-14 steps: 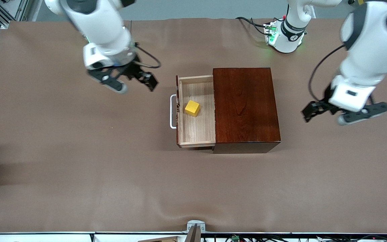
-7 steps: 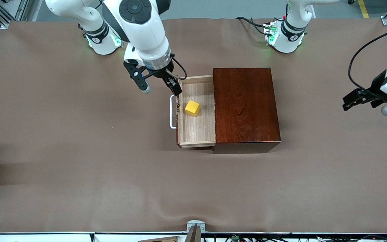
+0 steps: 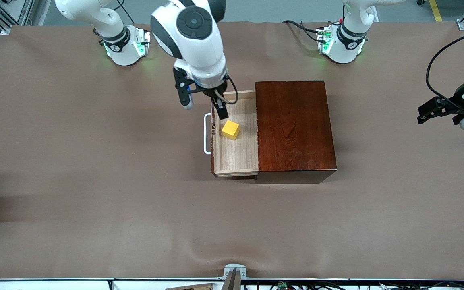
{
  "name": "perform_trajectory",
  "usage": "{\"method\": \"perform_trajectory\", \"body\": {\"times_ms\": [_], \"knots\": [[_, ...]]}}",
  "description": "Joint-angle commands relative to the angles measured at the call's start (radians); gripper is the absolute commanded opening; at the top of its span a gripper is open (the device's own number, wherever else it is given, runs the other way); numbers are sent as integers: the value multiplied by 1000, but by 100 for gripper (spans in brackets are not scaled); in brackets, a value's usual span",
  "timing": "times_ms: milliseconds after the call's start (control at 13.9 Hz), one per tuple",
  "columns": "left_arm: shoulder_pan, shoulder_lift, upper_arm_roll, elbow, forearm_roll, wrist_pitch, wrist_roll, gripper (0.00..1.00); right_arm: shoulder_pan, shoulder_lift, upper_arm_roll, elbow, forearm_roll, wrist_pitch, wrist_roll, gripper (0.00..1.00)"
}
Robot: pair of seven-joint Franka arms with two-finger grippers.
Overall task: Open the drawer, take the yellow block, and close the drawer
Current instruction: 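Lower the right gripper into the drawer over the yellow block, then close the right gripper on the yellow block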
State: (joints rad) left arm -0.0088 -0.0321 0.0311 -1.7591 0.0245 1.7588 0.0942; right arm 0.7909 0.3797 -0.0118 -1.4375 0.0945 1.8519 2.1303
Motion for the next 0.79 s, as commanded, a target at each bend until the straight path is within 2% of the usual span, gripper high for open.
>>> {"method": "perform_trajectory", "body": {"times_ms": [0, 359, 718], "knots": [[13, -9, -4, 33, -15, -42, 45, 100, 20, 45, -14, 48, 10, 16, 136, 100], [26, -9, -4, 116, -20, -150, 32, 100, 25, 70, -14, 48, 8, 48, 227, 100], [26, -14, -8, 124, -21, -182, -16, 100, 25, 84, -14, 46, 10, 59, 237, 100]]}}
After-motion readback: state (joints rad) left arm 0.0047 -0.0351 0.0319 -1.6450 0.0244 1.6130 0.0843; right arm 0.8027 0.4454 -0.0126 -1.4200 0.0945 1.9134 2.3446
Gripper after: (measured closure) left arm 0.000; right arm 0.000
